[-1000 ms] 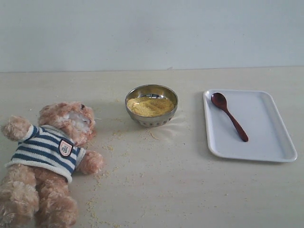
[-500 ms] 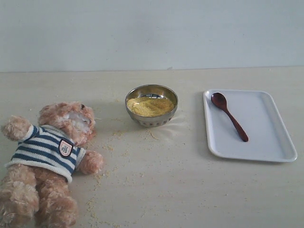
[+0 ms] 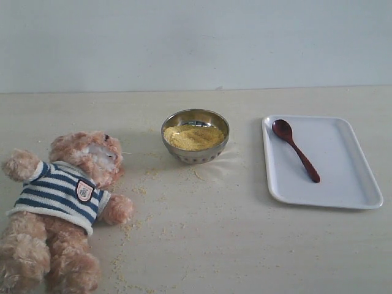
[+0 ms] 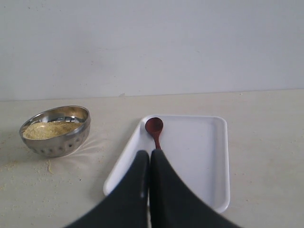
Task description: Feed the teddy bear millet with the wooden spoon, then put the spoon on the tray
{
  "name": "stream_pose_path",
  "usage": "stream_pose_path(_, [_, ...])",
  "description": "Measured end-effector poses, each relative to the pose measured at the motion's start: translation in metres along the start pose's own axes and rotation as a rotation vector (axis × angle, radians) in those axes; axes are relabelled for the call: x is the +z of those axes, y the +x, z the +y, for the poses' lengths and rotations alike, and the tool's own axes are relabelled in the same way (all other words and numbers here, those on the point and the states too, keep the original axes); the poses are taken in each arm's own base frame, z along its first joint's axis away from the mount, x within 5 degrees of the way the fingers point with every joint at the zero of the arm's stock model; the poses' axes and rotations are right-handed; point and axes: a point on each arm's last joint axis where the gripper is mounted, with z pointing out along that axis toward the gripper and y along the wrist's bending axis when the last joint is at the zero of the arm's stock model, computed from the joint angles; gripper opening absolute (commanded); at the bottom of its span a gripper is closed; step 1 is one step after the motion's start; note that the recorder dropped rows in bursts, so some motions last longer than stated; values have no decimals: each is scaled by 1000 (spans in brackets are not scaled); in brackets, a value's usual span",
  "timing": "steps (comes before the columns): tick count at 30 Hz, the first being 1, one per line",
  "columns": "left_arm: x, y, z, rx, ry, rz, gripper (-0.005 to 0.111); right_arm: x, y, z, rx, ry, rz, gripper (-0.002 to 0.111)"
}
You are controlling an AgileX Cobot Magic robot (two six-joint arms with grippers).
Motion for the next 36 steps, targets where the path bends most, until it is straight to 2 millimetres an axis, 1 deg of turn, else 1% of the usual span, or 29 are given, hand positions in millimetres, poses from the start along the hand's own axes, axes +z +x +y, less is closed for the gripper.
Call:
stream_pose_path(21, [0, -1, 0, -14, 0, -8, 5, 0, 0, 0, 0, 0, 0, 0])
stream_pose_path(23, [0, -1, 0, 13, -1, -8, 5, 0, 0, 0, 0, 0, 0, 0])
stream_pose_path(26, [0, -1, 0, 125, -2, -8, 5, 0, 0, 0, 0, 0, 0, 0])
stream_pose_path(28, [0, -1, 0, 164, -3, -8, 5, 0, 0, 0, 0, 0, 0, 0])
stream_pose_path(36, [0, -1, 0, 193, -3, -7, 5, 0, 0, 0, 0, 0, 0, 0])
